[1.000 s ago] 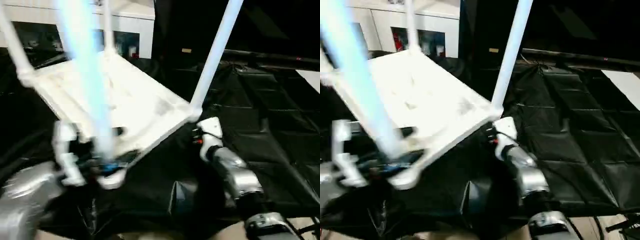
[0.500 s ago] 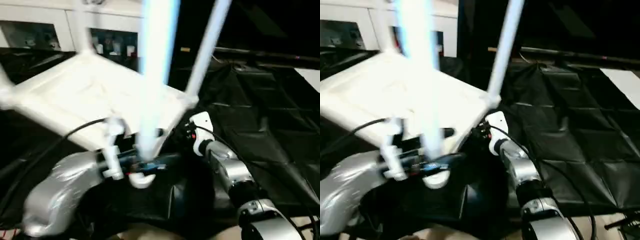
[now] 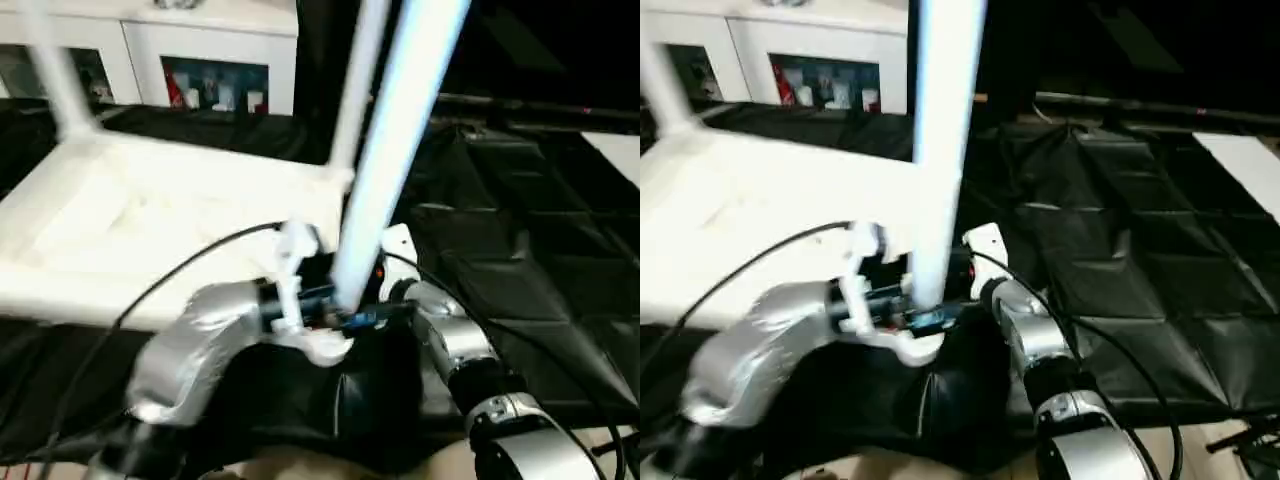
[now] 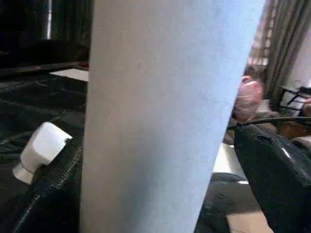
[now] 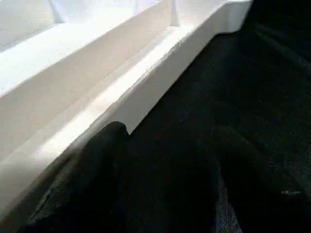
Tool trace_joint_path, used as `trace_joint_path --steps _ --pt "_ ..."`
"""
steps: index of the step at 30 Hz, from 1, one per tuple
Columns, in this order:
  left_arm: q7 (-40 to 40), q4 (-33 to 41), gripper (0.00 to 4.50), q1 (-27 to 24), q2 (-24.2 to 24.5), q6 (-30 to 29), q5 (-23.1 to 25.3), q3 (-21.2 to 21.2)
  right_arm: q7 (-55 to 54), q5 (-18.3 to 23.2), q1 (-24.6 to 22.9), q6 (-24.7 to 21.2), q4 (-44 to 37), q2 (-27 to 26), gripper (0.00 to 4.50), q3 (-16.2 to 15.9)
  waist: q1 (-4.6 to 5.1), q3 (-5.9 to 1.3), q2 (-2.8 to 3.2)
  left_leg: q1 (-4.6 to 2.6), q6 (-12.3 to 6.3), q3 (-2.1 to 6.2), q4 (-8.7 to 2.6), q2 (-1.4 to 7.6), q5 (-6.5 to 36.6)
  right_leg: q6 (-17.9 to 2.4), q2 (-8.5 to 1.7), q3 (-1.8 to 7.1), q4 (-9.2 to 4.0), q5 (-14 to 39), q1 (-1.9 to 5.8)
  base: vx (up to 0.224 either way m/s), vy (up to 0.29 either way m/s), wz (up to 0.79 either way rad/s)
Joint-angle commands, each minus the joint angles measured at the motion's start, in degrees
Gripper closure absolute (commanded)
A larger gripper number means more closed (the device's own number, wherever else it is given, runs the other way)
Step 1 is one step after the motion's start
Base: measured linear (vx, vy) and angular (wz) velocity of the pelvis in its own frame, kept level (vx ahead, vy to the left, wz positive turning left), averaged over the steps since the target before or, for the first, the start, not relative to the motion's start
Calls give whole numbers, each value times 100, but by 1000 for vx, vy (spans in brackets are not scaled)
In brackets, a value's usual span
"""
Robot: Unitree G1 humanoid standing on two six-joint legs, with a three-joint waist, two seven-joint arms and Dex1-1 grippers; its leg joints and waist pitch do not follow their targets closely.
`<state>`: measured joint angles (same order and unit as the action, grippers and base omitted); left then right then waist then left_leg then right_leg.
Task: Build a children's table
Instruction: Rotate table base
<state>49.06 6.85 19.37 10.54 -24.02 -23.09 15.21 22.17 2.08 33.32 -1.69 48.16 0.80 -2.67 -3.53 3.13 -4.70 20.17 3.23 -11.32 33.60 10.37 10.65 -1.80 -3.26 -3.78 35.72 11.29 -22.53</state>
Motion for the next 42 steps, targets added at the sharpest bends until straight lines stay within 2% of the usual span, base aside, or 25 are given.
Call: trace_joint_path --steps 1,5,6,8,9,10,11,12,14,15,16,17,18,20,23,25,26,27,29,30,33,38,39,40,42 --pt "-161 -230 3 118 -87 241 295 148 46 -35 89 118 107 -120 128 -82 -57 -355 149 -43 135 172 -372 312 1058 -1009 -512 343 -393 667 292 0 0 0" --pt "-307 -456 3 46 32 519 530 39 -72 -38 26 200 111 -78 128 -18 -45 -353 164 -50 147 177 -379 317 1163 -1015 -509 338 -408 745 288 0 0 0" --pt "-297 -481 3 1 79 517 515 -9 -78 -38 -10 221 87 -51 128 -7 -38 -354 209 -53 169 179 -378 318 1189 -1031 -506 336 -406 719 285 0 0 0" --pt "-221 -422 3 -80 246 434 436 -137 56 11 -151 131 -227 59 128 2 -32 -354 193 -39 147 172 -370 310 1138 -1071 -501 342 -384 647 303 0 0 0" --pt "-224 -396 3 -105 279 462 440 -176 144 40 -211 85 -381 103 128 0 -37 -343 230 -37 119 168 -363 307 1105 -1086 -502 348 -393 587 300 0 0 0" --pt "-221 -391 3 -107 286 459 437 -181 159 43 -220 76 -403 111 128 -3 -40 -345 225 -36 100 168 -362 306 1083 -1081 -493 346 -387 568 303 0 0 0" --pt "-164 -294 3 -157 476 415 433 -268 529 93 -449 -133 -937 335 128 -97 -57 -349 327 -51 99 177 -363 304 1070 -1090 -482 340 -380 508 300 0 0 0" --pt "-158 -266 3 -172 539 413 463 -275 670 100 -538 -195 -1117 433 128 -137 -63 -348 286 -41 54 176 -358 310 1033 -1087 -475 341 -369 394 318 0 0 0" --pt "68 -250 3 -211 713 457 431 -281 966 99 -743 -337 -1507 664 128 -236 -82 -334 297 -34 -42 170 -358 298 984 -1075 -470 344 -387 427 320 0 0 0" --pt "167 -263 3 -233 829 493 468 -253 1143 134 -868 -434 -1731 802 128 -272 -85 -322 296 -41 -42 160 -358 302 1053 -1094 -489 348 -411 644 298 0 0 0" --pt "205 -265 3 -242 890 489 481 -246 1201 150 -914 -482 -1825 845 128 -288 -117 -313 288 -29 -40 162 -358 296 1091 -1025 -494 355 -433 885 313 0 0 0" --pt "429 -251 3 -339 1208 516 535 -223 1511 287 -1201 -810 -2381 1157 128 -304 -110 -301 227 -33 -50 157 -363 298 1128 -982 -488 356 -453 1037 304 0 0 0" --pt "554 -254 3 -384 1343 539 554 -197 1671 325 -1336 -894 -2620 1345 128 -306 -153 -296 241 -44 -63 172 -375 311 1163 -844 -497 359 -462 1281 302 0 0 0" --pt "694 -247 3 -439 1462 555 567 -152 1877 376 -1480 -951 -2858 1577 128 -295 -164 -293 314 -75 -26 172 -380 308 1242 -777 -483 356 -484 1485 261 0 0 0" --pt "931 -326 20 -480 1698 709 661 -70 2196 502 -1652 -1222 -3339 1869 128 -280 -169 -287 296 -69 -3 176 -388 315 1373 -780 -482 356 -509 1626 253 0 0 0" --pt "1171 -559 49 -451 1878 877 752 -12 2466 652 -1721 -1471 -3658 2070 128 -262 -177 -282 278 -71 -43 184 -394 311 1410 -725 -487 362 -517 1743 248 0 0 0" --pt "1264 -1049 56 -289 2075 1330 1105 92 2764 727 -1781 -1650 -3998 2275 128 -368 -186 -278 414 -85 -23 199 -395 303 1443 -728 -489 363 -523 1766 227 0 0 0" --pt "1249 -1207 62 -220 2123 1483 1220 117 2841 744 -1804 -1722 -4132 2343 128 -417 -161 -281 335 -98 -35 184 -387 291 1538 -629 -463 359 -556 1834 233 0 0 0" --pt "1323 -1416 81 -80 2111 1502 1214 119 3053 837 -1825 -1791 -4297 2482 128 -483 -171 -280 345 -83 -30 194 -392 284 1495 -612 -474 353 -553 1870 247 0 0 0" --pt "1488 -1802 93 158 2075 1539 1197 124 3351 943 -1831 -1878 -4426 2636 128 -578 -182 -298 344 -93 -25 189 -379 296 1439 -679 -498 354 -541 1827 242 0 0 0" --pt "1713 -2165 110 385 2128 1660 1317 225 3603 938 -1842 -1957 -4485 2772 128 -696 -203 -319 324 -61 -60 192 -365 311 1255 -812 -520 352 -501 1543 263 0 0 0" --pt "2105 -2591 150 654 2165 1777 1387 378 3737 944 -1787 -2094 -4585 2866 128 -795 -202 -338 367 -44 -70 187 -346 307 1087 -997 -527 346 -456 1141 283 0 0 0" --pt "2209 -2729 162 732 2128 1894 1421 425 3733 946 -1744 -2125 -4588 2878 128 -806 -202 -332 354 -53 -82 180 -347 303 1108 -993 -520 343 -476 1182 274 0 0 0" --pt "2272 -2808 162 782 2096 1945 1436 447 3764 977 -1719 -2162 -4601 2906 128 -813 -201 -336 270 -45 -95 175 -340 306 1081 -984 -532 344 -468 1230 291 0 0 0" --pt "2330 -2923 187 866 2035 1997 1445 453 3841 1012 -1657 -2180 -4578 2950 128 -830 -217 -326 317 -53 -93 178 -341 316 1092 -978 -548 344 -483 1374 276 0 0 0"
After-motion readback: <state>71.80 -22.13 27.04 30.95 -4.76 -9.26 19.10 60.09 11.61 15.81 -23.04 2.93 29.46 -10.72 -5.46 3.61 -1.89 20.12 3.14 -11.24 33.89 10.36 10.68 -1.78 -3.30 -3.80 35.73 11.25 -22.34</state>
